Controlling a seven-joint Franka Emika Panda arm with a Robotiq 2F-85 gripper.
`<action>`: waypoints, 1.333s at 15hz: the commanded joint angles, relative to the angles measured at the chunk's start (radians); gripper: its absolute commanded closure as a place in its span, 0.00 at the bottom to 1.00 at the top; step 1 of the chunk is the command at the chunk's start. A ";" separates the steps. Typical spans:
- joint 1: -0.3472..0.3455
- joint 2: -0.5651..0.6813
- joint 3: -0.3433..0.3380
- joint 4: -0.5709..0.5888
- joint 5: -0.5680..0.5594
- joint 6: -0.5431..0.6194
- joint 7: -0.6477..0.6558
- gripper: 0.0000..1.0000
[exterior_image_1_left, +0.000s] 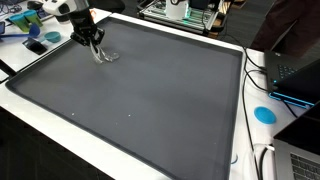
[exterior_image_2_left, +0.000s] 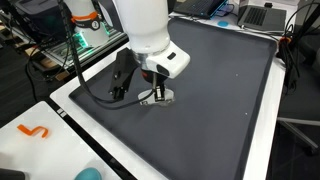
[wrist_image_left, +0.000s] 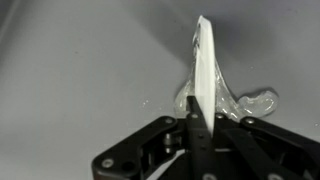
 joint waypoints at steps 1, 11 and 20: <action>-0.021 0.020 -0.030 0.002 -0.056 -0.007 -0.010 0.99; -0.011 -0.030 -0.065 0.000 -0.121 -0.019 0.017 0.99; -0.010 -0.122 -0.033 -0.024 -0.087 -0.109 -0.024 0.99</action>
